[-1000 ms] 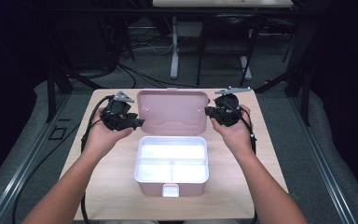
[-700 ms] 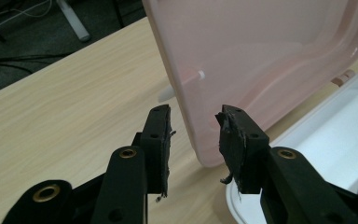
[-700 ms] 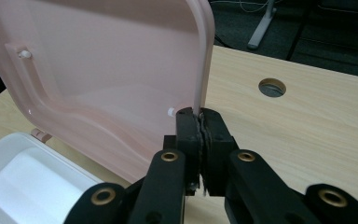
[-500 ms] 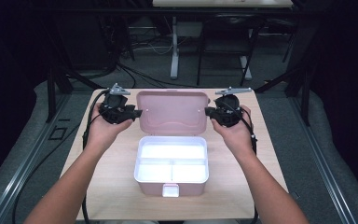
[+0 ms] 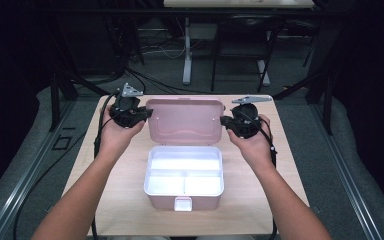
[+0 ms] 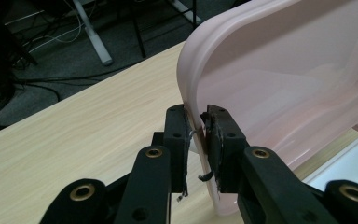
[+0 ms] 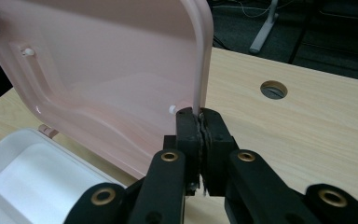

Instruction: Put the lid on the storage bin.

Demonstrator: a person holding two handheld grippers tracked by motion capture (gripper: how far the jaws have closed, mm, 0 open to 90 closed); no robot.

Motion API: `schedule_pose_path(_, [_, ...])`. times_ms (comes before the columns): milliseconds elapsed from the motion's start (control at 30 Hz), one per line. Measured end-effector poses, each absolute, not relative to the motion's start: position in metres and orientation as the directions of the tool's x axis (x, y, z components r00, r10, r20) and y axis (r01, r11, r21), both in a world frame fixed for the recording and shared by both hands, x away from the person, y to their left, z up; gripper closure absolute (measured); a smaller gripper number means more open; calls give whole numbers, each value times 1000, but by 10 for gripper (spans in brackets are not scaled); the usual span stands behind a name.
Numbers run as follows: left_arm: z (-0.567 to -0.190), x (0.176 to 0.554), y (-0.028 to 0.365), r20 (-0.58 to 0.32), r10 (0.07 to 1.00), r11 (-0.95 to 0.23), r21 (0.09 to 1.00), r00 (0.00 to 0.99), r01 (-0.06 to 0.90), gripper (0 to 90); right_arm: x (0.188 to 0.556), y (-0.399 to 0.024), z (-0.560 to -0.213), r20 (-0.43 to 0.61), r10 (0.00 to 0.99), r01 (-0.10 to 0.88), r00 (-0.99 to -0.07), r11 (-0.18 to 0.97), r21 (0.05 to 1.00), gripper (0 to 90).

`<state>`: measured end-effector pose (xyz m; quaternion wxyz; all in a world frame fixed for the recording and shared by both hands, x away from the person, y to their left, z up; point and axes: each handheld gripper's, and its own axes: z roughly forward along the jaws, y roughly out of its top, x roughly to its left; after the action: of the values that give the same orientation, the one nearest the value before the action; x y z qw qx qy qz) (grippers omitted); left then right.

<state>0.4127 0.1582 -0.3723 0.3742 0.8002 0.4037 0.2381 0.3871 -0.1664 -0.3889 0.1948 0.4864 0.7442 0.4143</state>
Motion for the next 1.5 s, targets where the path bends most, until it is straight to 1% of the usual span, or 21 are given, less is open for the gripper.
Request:
schedule_pose_path(133, [-372, 411, 158, 80, 823, -396, 791, 563, 467, 793, 386, -166, -390, 106, 889, 552, -446, 180, 814, 874])
schedule_pose_path(300, [-371, 409, 158, 82, 823, -397, 791, 562, 466, 796, 389, -166, -389, 112, 888, 563, -446, 182, 806, 865])
schedule_pose_path(433, [-371, 407, 160, 69, 824, -387, 794, 562, 469, 796, 392, -163, -387, 99, 892, 555, -442, 185, 811, 851])
schedule_pose_path(567, [-371, 406, 162, 57, 820, -378, 801, 570, 464, 797, 394, -162, -383, 91, 891, 527, -444, 178, 831, 828])
schedule_pose_path(800, [-370, 401, 162, 72, 806, -395, 804, 587, 444, 792, 390, -162, -378, 94, 883, 519, -459, 181, 835, 824])
schedule_pose_path(900, [-368, 398, 162, 78, 803, -401, 803, 591, 440, 793, 387, -161, -377, 80, 888, 506, -453, 182, 843, 821])
schedule_pose_path(1100, [-367, 393, 163, 80, 796, -408, 804, 600, 433, 792, 383, -163, -375, 90, 874, 507, -478, 191, 841, 814])
schedule_pose_path(1133, [-367, 393, 164, 82, 794, -410, 803, 602, 432, 792, 382, -162, -375, 76, 884, 506, -462, 192, 841, 813])
schedule_pose_path(1167, [-367, 392, 164, 83, 795, -409, 805, 601, 430, 792, 381, -163, -375, 86, 875, 504, -477, 193, 842, 812])
schedule_pose_path(1500, [-365, 385, 166, 73, 784, -410, 807, 616, 426, 793, 374, -163, -372, 71, 866, 499, -495, 216, 839, 805])
